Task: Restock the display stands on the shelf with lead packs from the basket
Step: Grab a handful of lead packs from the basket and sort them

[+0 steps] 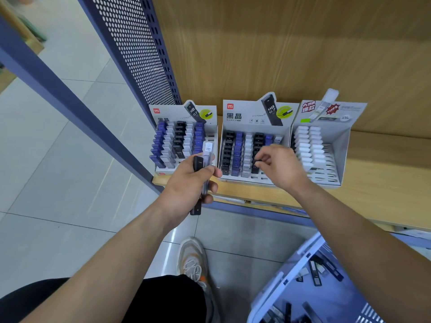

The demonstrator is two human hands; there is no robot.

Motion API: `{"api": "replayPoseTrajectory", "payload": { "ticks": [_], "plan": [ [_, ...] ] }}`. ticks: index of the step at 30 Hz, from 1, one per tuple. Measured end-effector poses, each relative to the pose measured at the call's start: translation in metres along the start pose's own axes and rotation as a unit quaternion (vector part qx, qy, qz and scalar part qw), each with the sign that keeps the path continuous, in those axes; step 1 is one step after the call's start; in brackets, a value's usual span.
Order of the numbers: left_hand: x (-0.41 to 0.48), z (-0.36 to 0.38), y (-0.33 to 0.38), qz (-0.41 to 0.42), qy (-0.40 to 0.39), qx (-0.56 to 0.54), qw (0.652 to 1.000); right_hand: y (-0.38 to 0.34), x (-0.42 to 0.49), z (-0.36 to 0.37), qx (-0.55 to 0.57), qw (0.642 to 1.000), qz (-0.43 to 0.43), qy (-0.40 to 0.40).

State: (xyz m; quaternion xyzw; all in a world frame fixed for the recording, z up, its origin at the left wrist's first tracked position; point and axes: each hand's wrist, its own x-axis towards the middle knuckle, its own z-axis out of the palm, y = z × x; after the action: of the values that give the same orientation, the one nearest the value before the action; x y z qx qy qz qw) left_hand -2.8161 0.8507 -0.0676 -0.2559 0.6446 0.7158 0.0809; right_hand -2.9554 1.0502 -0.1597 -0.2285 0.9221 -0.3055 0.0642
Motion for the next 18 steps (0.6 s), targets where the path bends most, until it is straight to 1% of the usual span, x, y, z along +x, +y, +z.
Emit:
{"api": "replayPoseTrajectory", "payload": {
  "ticks": [4, 8, 9, 11, 12, 13, 14, 15, 16, 17, 18],
  "plan": [
    [-0.003, 0.001, 0.002, 0.002, -0.011, 0.004, 1.0, 0.006, -0.002, 0.002, -0.048, 0.998, -0.009, -0.034],
    [-0.005, 0.0, 0.004, 0.005, -0.026, 0.01, 1.0, 0.007, -0.008, 0.006, -0.027, 0.999, 0.018, -0.028],
    [-0.006, -0.001, 0.004, 0.006, -0.029, 0.013, 0.999, 0.004, -0.008, 0.006, -0.034, 0.999, 0.022, -0.019],
    [-0.007, 0.0, 0.006, 0.006, -0.037, 0.019, 0.999, -0.012, -0.01, 0.0, -0.018, 0.999, 0.021, 0.032],
    [-0.007, 0.0, 0.006, 0.006, -0.043, 0.022, 0.999, -0.025, -0.011, -0.006, 0.032, 0.998, 0.019, 0.058],
    [-0.007, 0.001, 0.006, 0.007, -0.049, 0.025, 0.998, -0.04, -0.013, -0.011, 0.113, 0.991, 0.023, 0.066],
    [-0.007, 0.002, 0.006, 0.008, -0.055, 0.029, 0.998, -0.057, -0.015, -0.018, 0.209, 0.976, 0.032, 0.044],
    [-0.008, 0.002, 0.006, 0.009, -0.06, 0.033, 0.998, -0.073, -0.016, -0.024, 0.295, 0.954, 0.045, 0.0],
    [-0.008, 0.003, 0.006, 0.01, -0.066, 0.037, 0.997, -0.085, -0.017, -0.027, 0.349, 0.934, 0.055, -0.046],
    [-0.009, 0.004, 0.006, 0.011, -0.072, 0.041, 0.997, -0.094, -0.018, -0.029, 0.368, 0.925, 0.054, -0.081],
    [-0.009, 0.004, 0.006, 0.011, -0.076, 0.044, 0.996, -0.1, -0.017, -0.03, 0.361, 0.926, 0.046, -0.101]
  ]
}}
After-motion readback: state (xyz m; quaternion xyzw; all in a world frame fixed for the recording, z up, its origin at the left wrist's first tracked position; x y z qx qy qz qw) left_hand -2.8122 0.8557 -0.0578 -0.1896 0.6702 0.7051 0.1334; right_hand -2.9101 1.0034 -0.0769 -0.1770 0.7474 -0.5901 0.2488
